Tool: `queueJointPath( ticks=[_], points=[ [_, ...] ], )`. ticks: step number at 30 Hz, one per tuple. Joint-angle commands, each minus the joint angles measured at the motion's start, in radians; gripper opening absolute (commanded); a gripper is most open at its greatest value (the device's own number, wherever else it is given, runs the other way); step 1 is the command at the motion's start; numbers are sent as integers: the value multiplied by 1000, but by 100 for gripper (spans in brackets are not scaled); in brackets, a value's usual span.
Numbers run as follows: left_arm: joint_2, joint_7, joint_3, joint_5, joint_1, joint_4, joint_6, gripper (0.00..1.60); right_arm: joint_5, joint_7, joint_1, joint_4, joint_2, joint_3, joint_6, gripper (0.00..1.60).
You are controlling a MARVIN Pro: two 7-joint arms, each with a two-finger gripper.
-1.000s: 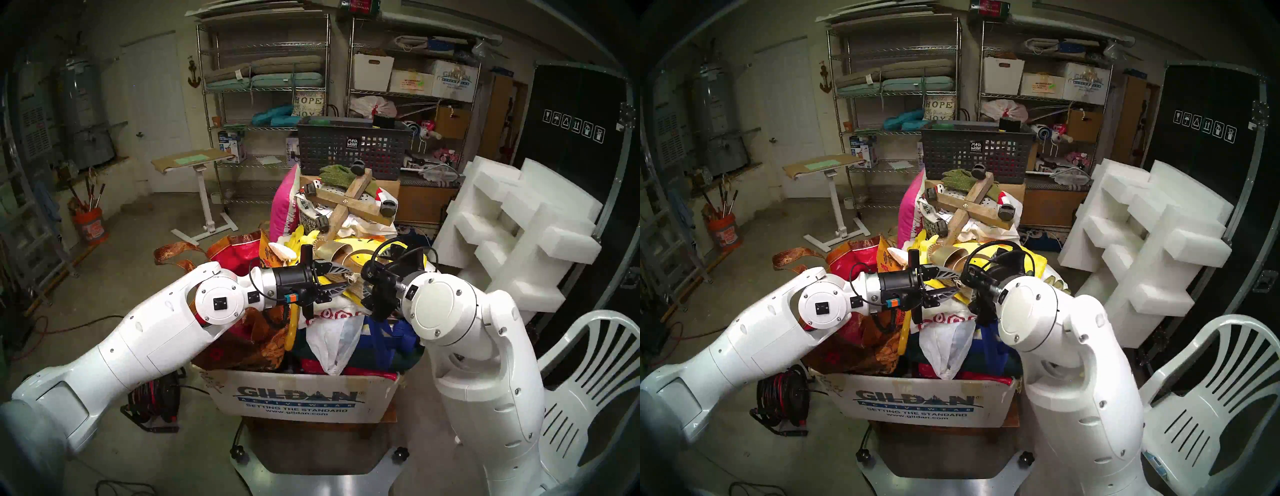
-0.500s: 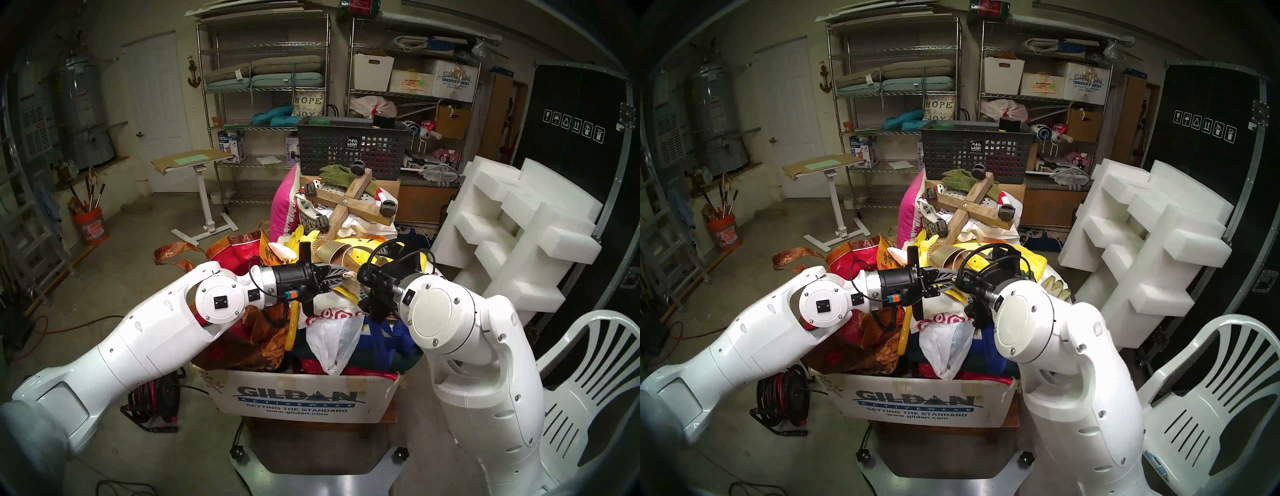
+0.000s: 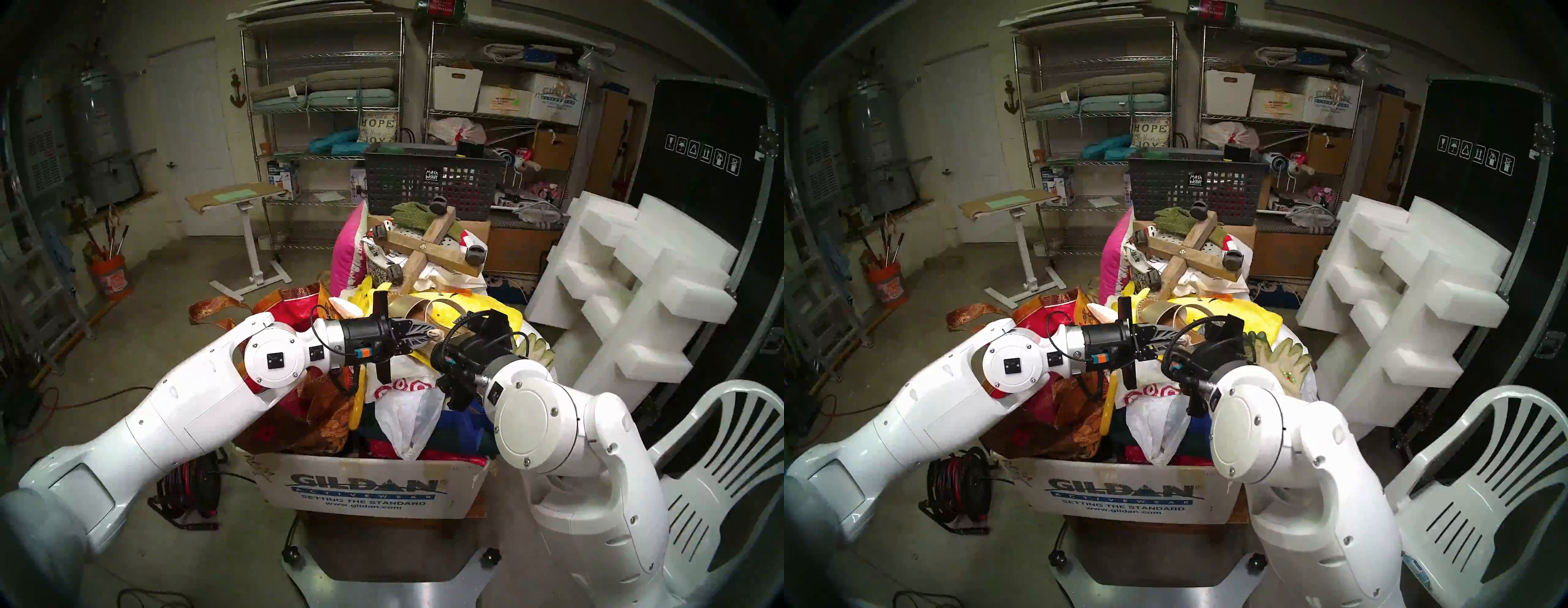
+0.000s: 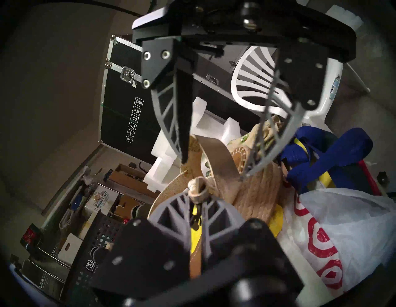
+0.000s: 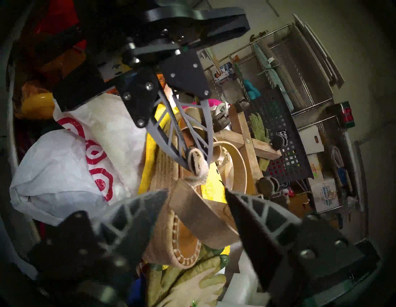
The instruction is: Unbuckle a shoe
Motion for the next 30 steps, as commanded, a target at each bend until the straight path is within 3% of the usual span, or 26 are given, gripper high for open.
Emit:
queueJointPath(
  ticks=[1, 10, 19, 20, 30],
  points=[
    [-16, 14, -9, 5, -13, -14, 3, 9, 15, -26, 20, -19, -26, -8, -9, 73],
    [-34, 25, -7, 25, -18, 4, 14, 8, 32, -22, 1, -47, -21, -6, -8, 80],
    [-41, 25, -8, 25, -14, 5, 15, 6, 25, -33, 6, -38, -34, -25, 0, 120],
    [-41, 25, -8, 25, -13, 5, 15, 5, 22, -37, 6, -34, -36, -29, 1, 131],
    [-30, 23, -9, 17, -3, -8, 11, 2, -15, -90, 29, 23, -63, -47, 27, 114]
  ],
)
